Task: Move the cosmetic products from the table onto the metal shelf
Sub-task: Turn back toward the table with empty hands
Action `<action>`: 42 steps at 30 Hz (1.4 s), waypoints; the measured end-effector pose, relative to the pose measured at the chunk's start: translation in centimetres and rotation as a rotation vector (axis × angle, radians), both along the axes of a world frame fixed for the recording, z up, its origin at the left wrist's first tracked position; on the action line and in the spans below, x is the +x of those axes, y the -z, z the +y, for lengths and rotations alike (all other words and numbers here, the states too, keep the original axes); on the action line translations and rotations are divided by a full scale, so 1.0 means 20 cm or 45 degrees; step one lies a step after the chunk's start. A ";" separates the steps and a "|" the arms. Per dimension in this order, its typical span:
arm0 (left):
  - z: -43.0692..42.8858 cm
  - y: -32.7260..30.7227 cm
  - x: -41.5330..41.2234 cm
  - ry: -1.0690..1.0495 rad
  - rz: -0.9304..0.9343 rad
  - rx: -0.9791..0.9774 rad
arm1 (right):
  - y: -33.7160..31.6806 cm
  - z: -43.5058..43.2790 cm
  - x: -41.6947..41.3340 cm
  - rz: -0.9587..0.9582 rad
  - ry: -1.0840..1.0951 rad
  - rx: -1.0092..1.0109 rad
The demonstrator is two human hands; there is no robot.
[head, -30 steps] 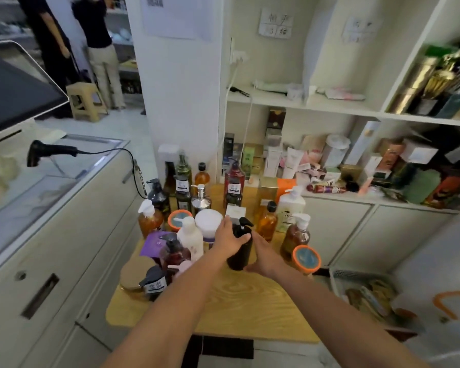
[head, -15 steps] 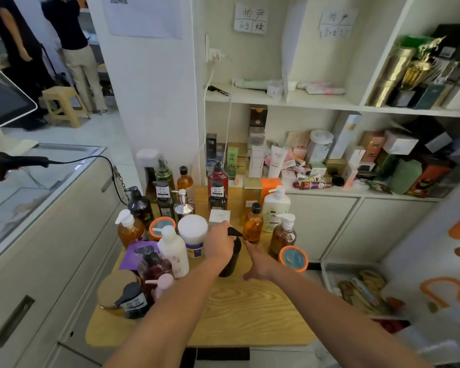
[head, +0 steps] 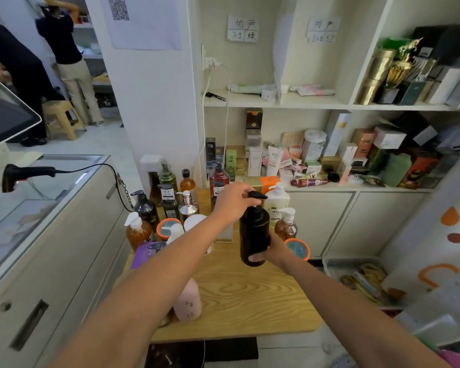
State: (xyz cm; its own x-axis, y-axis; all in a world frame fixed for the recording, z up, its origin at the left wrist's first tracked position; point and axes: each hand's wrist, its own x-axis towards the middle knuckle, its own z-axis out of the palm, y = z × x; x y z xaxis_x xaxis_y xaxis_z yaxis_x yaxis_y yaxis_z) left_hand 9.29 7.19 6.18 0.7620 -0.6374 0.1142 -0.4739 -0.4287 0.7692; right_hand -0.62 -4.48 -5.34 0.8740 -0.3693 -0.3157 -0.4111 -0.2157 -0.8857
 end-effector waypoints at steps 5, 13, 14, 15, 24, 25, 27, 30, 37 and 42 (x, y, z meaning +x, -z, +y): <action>-0.05 -0.04 -0.15 0.112 0.003 -0.135 | -0.05 -0.03 -0.14 -0.074 0.135 0.005; -0.25 0.10 -0.51 0.651 0.366 -0.093 | -0.02 -0.11 -0.72 -0.181 0.485 0.062; -0.29 0.13 -0.58 0.731 0.394 -0.028 | -0.02 -0.12 -0.80 -0.181 0.545 0.068; -0.33 0.16 -0.67 0.810 0.417 0.036 | -0.04 -0.13 -0.90 -0.184 0.599 0.046; -0.76 0.30 -1.54 1.297 0.322 0.074 | -0.16 -0.23 -1.83 -0.063 1.177 -0.250; -0.79 0.29 -1.65 1.367 0.300 0.080 | -0.16 -0.23 -1.94 -0.069 1.236 -0.258; -0.85 0.28 -1.85 1.470 0.274 0.102 | -0.16 -0.23 -2.15 -0.077 1.336 -0.272; -0.91 0.26 -2.14 1.628 0.229 0.120 | -0.14 -0.20 -2.44 -0.117 1.509 -0.268; -1.02 0.29 -2.73 1.733 0.250 0.131 | -0.09 -0.21 -2.98 -0.138 1.746 -0.311; -1.10 0.33 -2.96 1.673 0.294 0.135 | -0.07 -0.30 -3.20 -0.112 1.747 -0.281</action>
State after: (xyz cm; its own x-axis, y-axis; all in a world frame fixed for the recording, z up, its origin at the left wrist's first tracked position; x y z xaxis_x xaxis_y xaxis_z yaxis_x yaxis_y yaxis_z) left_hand -49.92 -14.90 -0.34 -0.4238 -0.9053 -0.0286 -0.4427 0.1794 0.8785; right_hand -64.55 -10.57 -4.00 -0.2092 -0.9724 -0.1028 -0.3513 0.1729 -0.9202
